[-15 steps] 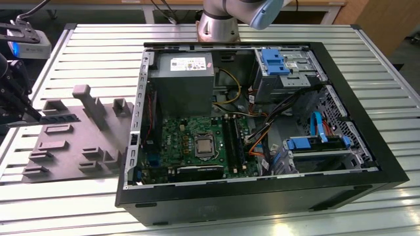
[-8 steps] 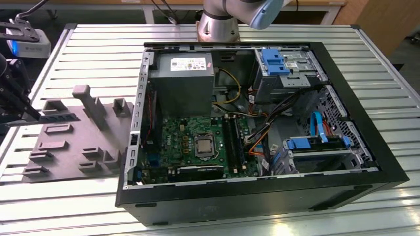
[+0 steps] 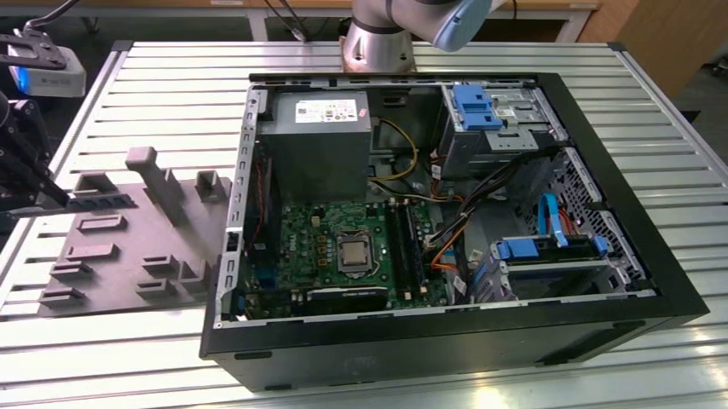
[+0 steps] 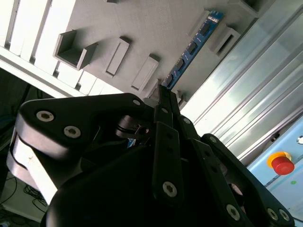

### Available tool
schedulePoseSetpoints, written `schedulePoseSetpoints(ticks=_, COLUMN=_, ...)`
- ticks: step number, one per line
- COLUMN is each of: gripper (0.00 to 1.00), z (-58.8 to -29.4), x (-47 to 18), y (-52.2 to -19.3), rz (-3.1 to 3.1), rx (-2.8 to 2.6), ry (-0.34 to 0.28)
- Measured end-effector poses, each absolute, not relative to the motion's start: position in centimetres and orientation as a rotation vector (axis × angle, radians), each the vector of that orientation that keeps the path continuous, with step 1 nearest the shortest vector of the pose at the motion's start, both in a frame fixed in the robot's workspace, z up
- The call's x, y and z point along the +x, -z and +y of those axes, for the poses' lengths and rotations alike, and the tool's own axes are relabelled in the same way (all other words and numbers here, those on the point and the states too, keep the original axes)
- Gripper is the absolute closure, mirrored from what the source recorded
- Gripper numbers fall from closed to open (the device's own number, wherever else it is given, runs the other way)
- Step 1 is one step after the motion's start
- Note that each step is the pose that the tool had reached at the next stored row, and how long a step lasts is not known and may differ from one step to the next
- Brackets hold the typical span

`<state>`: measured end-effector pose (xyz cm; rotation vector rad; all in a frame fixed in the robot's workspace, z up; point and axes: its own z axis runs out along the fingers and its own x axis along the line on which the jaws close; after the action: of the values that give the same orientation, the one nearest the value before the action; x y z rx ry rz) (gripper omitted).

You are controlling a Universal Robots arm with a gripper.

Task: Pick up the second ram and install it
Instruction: 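Pick up the second ram and move it above second insertion slot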

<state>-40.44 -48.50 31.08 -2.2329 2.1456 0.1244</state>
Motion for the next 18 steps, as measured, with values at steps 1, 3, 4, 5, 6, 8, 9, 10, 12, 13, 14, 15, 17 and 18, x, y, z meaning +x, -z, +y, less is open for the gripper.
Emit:
schedulePoseSetpoints(ticks=1, gripper=0.88, z=-48.49, x=-40.44, y=-31.1, rz=2.146, rx=-2.233, ry=-0.124)
schedulePoseSetpoints(ticks=3, gripper=0.88, z=-48.49, x=-40.44, y=-31.18, rz=2.146, rx=-2.233, ry=-0.125)
schedulePoseSetpoints(ticks=4, gripper=0.88, z=-48.49, x=-40.45, y=-31.23, rz=2.146, rx=-2.233, ry=-0.125)
schedulePoseSetpoints(ticks=5, gripper=0.88, z=-48.48, x=-40.45, y=-31.26, rz=2.145, rx=-2.233, ry=-0.125)
schedulePoseSetpoints(ticks=6, gripper=0.88, z=-48.48, x=-40.44, y=-31.28, rz=2.145, rx=-2.233, ry=-0.125)
schedulePoseSetpoints(ticks=8, gripper=0.88, z=-48.47, x=-40.44, y=-31.34, rz=2.145, rx=-2.233, ry=-0.125)
schedulePoseSetpoints(ticks=9, gripper=0.88, z=-48.46, x=-40.44, y=-31.38, rz=2.145, rx=-2.233, ry=-0.125)
schedulePoseSetpoints(ticks=10, gripper=0.88, z=-48.46, x=-40.44, y=-31.4, rz=2.145, rx=-2.232, ry=-0.125)
schedulePoseSetpoints(ticks=12, gripper=0.88, z=-48.44, x=-40.44, y=-31.44, rz=2.145, rx=-2.232, ry=-0.126)
schedulePoseSetpoints(ticks=13, gripper=0.88, z=-48.44, x=-40.44, y=-31.47, rz=2.145, rx=-2.232, ry=-0.126)
schedulePoseSetpoints(ticks=14, gripper=0.88, z=-48.44, x=-40.44, y=-31.49, rz=2.145, rx=-2.232, ry=-0.126)
schedulePoseSetpoints(ticks=15, gripper=0.88, z=-48.43, x=-40.44, y=-31.51, rz=2.145, rx=-2.232, ry=-0.126)
schedulePoseSetpoints(ticks=17, gripper=0.88, z=-48.42, x=-40.44, y=-31.55, rz=2.145, rx=-2.232, ry=-0.126)
schedulePoseSetpoints(ticks=18, gripper=0.88, z=-48.41, x=-40.44, y=-31.58, rz=2.145, rx=-2.232, ry=-0.126)
